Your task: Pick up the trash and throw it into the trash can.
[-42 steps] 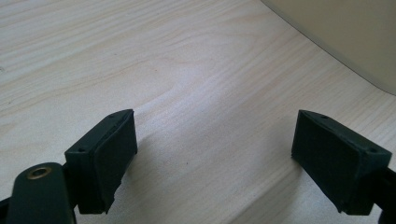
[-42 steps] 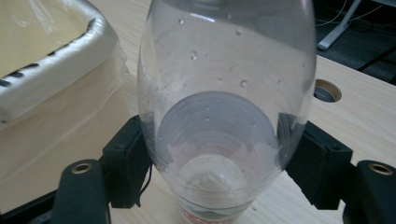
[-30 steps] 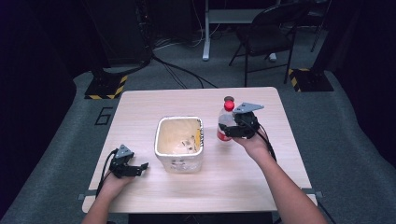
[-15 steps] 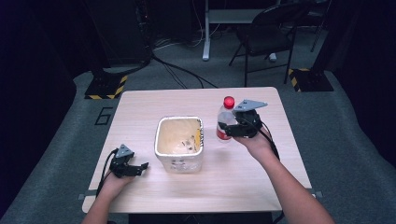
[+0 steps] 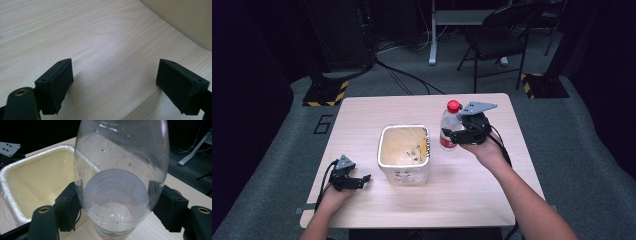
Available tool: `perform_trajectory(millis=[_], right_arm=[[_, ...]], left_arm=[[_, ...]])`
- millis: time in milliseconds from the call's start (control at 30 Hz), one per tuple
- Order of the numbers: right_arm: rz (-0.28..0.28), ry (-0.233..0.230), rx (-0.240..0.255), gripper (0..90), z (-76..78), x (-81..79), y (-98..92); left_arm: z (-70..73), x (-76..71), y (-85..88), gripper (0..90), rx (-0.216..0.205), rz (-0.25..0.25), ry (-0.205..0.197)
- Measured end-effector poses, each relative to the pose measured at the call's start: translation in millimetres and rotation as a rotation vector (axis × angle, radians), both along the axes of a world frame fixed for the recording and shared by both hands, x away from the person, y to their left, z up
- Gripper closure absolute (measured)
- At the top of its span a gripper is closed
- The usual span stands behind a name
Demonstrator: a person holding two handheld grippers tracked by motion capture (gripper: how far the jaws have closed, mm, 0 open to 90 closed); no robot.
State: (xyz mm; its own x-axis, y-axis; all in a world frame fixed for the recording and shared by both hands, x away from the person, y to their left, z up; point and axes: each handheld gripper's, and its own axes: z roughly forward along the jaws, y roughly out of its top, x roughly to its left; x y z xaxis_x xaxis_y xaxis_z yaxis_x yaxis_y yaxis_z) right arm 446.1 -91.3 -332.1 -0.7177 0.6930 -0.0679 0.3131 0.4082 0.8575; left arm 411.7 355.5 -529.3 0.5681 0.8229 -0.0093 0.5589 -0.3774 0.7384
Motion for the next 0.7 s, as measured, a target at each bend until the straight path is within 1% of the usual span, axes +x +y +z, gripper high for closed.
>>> perform_trajectory(millis=[33,100,200,233,300,333,433,467,500,633,700], right_arm=[[0.005,-0.003,-0.006,28.7,4.4,-0.7,3.2],[0.010,-0.004,-0.009,28.7,6.4,-0.8,4.6],[0.019,-0.007,-0.002,28.7,13.0,-2.7,9.6],[0.029,-0.012,0.001,28.7,17.5,-4.0,13.0],[0.031,-0.014,0.003,28.7,19.2,-4.3,14.4],[0.044,-0.017,0.005,28.7,23.9,-5.0,18.1],[0.052,-0.022,0.004,28.7,27.9,-5.6,21.3],[0.062,-0.025,0.003,28.7,32.0,-6.3,24.4],[0.062,-0.025,0.003,28.7,32.0,-6.3,24.4],[0.071,-0.035,-0.005,28.7,40.2,-9.3,29.1],[0.078,-0.052,-0.010,28.7,48.7,-12.8,31.3]], left_arm=[[-0.1,-0.2,0.1,14.0,0.000,-0.001,-0.001],[-0.1,-1.1,0.1,13.9,-0.001,-0.001,-0.001],[-0.1,-2.5,0.2,14.0,0.000,-0.004,-0.002],[-0.2,-2.9,0.3,13.9,-0.001,-0.008,-0.003],[-0.2,-3.0,0.3,13.9,-0.002,-0.008,-0.003],[-0.4,-3.4,0.1,13.9,-0.005,-0.005,-0.002],[-0.4,-3.3,0.1,13.9,-0.006,-0.005,-0.002],[-0.4,-3.0,0.4,13.9,-0.003,-0.009,-0.005],[-0.4,-3.3,0.2,13.9,-0.005,-0.005,-0.002],[-0.4,-3.1,0.4,13.9,-0.003,-0.009,-0.004],[-0.4,-3.1,0.4,13.9,-0.003,-0.009,-0.004]])
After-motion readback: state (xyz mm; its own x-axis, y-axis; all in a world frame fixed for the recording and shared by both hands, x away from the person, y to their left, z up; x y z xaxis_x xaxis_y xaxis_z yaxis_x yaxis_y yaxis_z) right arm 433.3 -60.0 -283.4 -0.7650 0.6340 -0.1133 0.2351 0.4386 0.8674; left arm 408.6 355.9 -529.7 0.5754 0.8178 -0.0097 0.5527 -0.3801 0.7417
